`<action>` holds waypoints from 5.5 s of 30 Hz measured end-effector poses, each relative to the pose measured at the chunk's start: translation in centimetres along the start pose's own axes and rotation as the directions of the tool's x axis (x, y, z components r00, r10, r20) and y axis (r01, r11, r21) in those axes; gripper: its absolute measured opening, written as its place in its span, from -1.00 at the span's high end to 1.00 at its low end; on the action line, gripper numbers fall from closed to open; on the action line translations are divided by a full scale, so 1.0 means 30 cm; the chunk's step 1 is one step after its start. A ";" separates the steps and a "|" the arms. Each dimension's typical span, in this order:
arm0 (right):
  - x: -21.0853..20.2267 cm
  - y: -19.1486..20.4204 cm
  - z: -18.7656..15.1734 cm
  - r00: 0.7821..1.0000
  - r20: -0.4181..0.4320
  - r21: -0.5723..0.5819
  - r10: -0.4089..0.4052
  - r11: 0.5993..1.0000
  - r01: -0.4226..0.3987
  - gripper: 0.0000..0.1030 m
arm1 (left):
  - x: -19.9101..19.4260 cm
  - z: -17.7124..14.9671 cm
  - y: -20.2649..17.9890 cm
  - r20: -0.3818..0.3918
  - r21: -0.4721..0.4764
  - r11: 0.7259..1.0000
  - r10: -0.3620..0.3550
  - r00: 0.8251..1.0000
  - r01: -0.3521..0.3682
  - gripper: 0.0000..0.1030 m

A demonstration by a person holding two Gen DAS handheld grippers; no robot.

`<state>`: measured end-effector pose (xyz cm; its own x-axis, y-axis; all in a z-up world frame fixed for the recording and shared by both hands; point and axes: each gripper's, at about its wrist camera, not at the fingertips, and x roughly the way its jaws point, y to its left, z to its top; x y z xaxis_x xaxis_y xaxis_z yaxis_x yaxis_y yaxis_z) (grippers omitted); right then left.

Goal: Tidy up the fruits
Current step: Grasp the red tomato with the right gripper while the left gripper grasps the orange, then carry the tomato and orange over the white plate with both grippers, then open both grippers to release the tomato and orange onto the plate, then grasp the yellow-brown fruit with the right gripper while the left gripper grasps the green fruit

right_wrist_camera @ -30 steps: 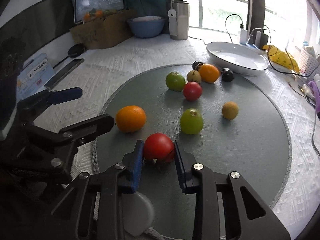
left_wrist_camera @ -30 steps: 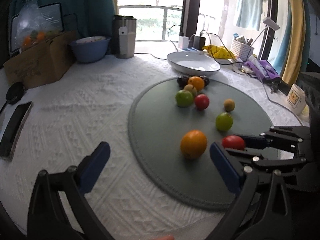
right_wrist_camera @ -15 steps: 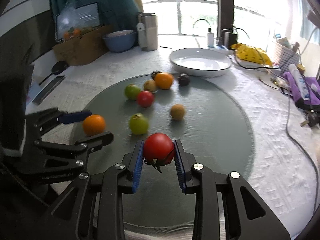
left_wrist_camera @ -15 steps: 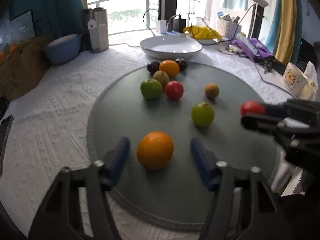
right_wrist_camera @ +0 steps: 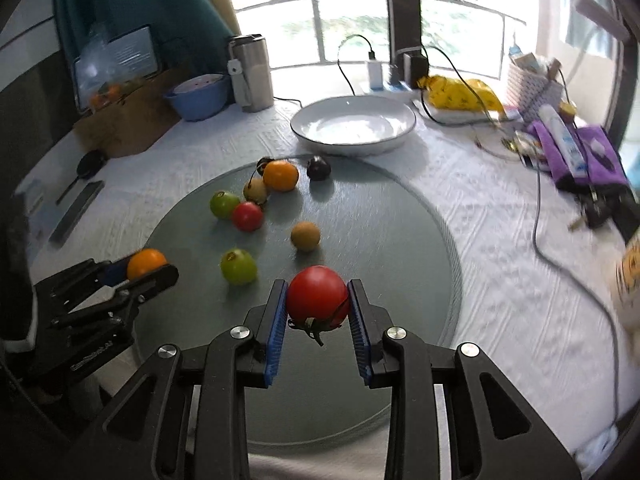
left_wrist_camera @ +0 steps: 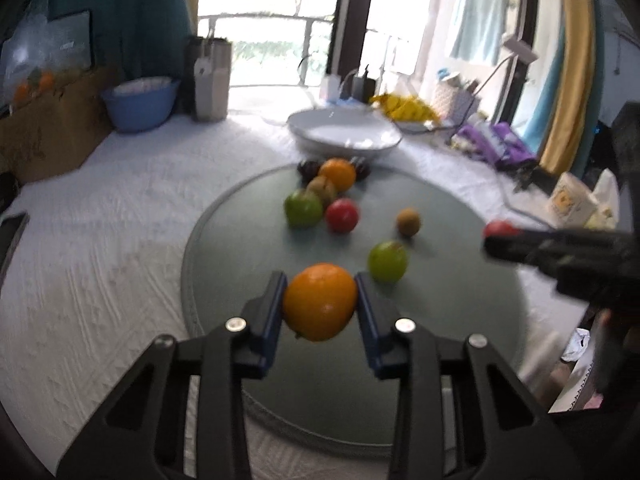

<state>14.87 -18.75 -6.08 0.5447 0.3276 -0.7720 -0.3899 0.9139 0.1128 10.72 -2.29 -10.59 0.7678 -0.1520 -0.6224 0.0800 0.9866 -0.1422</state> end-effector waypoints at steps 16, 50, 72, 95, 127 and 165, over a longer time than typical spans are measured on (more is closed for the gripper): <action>-0.083 0.084 0.141 0.986 0.077 0.033 -0.150 0.988 0.148 0.38 | -0.051 0.179 -0.015 0.090 0.110 0.993 -0.046 0.995 0.036 0.31; 0.058 -0.222 0.522 0.939 0.331 -0.045 -0.096 0.992 0.117 0.38 | 0.282 0.582 -0.059 0.123 0.157 0.987 -0.060 0.991 0.040 0.31; 0.537 -0.301 0.655 0.993 0.117 -0.079 0.008 0.997 0.001 0.38 | 0.721 0.686 0.040 -0.087 0.046 0.997 -0.053 0.995 0.057 0.31; 0.682 -0.302 0.678 1.000 0.002 -0.089 0.019 0.996 -0.019 0.38 | 0.856 0.694 0.065 -0.280 -0.022 0.996 -0.088 0.956 0.085 0.29; 0.325 -0.176 0.622 0.992 0.125 -0.112 -0.019 0.993 0.033 0.16 | 0.447 0.675 0.032 -0.091 0.001 0.998 -0.055 0.994 0.055 0.11; 0.154 -0.055 0.252 0.996 0.087 -0.107 0.028 0.994 -0.018 0.16 | 0.222 0.259 0.057 -0.099 -0.038 0.997 -0.064 0.993 0.060 -0.09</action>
<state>23.65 -16.92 -5.09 0.5961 0.3725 -0.7113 -0.4774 0.8767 0.0591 20.90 -1.15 -8.99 0.6944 -0.2195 -0.6853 0.1021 0.9728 -0.2082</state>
